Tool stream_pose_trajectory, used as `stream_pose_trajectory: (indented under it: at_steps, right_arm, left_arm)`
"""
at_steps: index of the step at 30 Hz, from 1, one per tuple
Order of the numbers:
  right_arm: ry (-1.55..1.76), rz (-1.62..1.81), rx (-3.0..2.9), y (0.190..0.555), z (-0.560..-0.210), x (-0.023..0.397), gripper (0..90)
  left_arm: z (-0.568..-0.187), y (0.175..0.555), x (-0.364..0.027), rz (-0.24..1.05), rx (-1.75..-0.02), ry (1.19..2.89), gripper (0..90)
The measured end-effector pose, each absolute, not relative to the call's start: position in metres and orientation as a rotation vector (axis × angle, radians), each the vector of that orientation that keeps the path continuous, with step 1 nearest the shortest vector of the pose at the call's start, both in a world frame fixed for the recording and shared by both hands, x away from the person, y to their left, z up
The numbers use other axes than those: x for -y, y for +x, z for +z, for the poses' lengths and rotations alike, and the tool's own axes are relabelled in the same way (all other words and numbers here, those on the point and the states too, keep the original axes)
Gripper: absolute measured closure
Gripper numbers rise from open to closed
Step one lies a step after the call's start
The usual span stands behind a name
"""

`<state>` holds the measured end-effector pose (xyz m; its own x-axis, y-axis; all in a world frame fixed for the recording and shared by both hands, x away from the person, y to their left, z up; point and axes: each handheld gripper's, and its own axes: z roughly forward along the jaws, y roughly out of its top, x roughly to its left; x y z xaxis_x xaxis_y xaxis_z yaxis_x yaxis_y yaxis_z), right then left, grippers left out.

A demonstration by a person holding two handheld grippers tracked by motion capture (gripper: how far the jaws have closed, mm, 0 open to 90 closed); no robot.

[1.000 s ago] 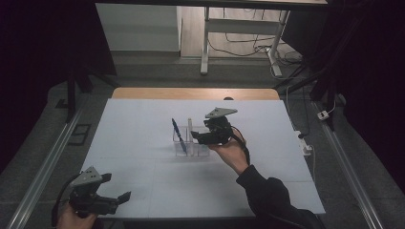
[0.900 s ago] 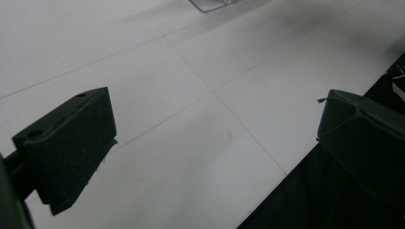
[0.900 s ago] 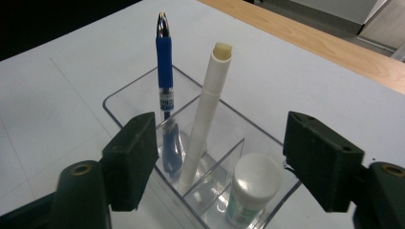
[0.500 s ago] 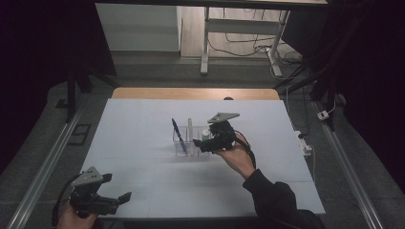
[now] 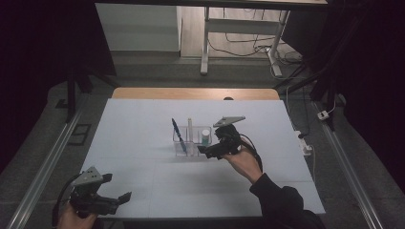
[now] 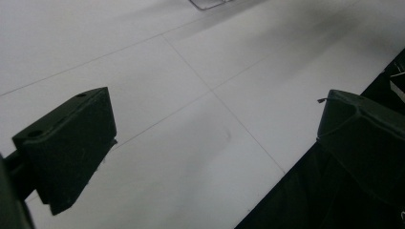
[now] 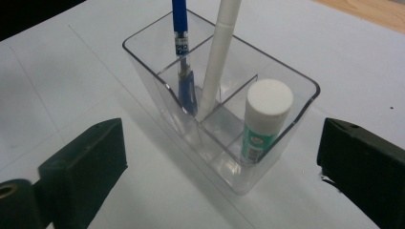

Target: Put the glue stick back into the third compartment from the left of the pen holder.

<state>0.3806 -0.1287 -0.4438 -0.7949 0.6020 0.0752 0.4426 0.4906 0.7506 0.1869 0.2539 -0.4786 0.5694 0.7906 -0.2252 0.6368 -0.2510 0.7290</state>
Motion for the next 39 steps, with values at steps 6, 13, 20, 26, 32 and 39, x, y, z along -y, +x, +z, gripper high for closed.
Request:
stream_pose_trajectory:
  at_steps: [6,13,20,26,32,39]
  right_arm:
    - [0.902,1.196,-2.535,0.375,-0.444,0.136,0.8]
    - [0.882,1.182,-2.547,0.367,-0.446,0.144,0.0]
    - [0.864,1.192,-2.556,0.358,-0.446,0.152,0.0]
    - [0.849,1.196,-2.563,0.348,-0.445,0.161,0.0]
    - [0.843,1.184,-2.562,0.34,-0.445,0.171,0.0]
    - [0.868,1.178,-2.557,0.333,-0.447,0.187,0.0]
  left_arm:
    - [-0.479,0.187,-0.255,0.238,-1.148,1.967,0.0]
    - [-0.479,0.187,-0.255,0.237,-1.151,1.967,0.0]
    - [-0.479,0.187,-0.255,0.235,-1.147,1.967,0.0]
    - [-0.479,0.187,-0.254,0.234,-1.145,1.968,0.0]
    - [-0.479,0.187,-0.254,0.234,-1.142,1.969,0.0]
    - [-0.479,0.187,-0.254,0.235,-1.143,1.969,0.0]
